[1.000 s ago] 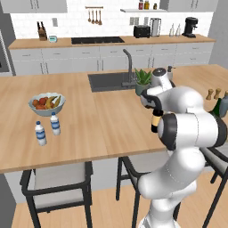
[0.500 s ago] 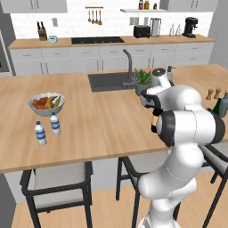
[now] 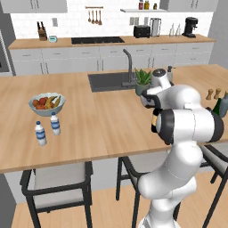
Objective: Move the plastic bottles in the middle to the plastics group, and the glass bottles in the middle to the glass group.
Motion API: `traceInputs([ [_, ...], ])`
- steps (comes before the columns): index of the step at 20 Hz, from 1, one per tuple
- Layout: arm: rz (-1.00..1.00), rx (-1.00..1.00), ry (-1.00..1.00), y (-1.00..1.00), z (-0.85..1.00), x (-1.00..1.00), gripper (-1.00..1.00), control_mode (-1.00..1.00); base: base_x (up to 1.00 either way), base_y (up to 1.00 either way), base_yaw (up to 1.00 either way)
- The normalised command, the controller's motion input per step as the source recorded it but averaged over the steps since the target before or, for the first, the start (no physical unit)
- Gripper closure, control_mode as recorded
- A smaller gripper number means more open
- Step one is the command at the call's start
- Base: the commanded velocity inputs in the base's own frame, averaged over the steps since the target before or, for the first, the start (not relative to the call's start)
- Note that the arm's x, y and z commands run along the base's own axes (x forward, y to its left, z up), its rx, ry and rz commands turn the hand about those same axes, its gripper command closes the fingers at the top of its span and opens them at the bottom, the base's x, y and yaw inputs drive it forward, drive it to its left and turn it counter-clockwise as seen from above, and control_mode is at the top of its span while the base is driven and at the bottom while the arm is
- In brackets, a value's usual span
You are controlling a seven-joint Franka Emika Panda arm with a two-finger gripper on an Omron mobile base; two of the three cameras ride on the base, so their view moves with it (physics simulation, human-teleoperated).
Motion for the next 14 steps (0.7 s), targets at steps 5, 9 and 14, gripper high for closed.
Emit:
traceInputs([
  [5,0.00,0.00,-0.04,-0.02,-0.05,0.00,1.00,-1.00,0.00,0.00,0.00],
  [9,0.00,0.00,-0.07,0.00,-0.03,0.00,1.00,-1.00,0.00,0.00,0.00],
  [14,0.00,0.00,-0.04,0.00,-0.08,-0.03,1.00,-1.00,0.00,0.00,0.00],
])
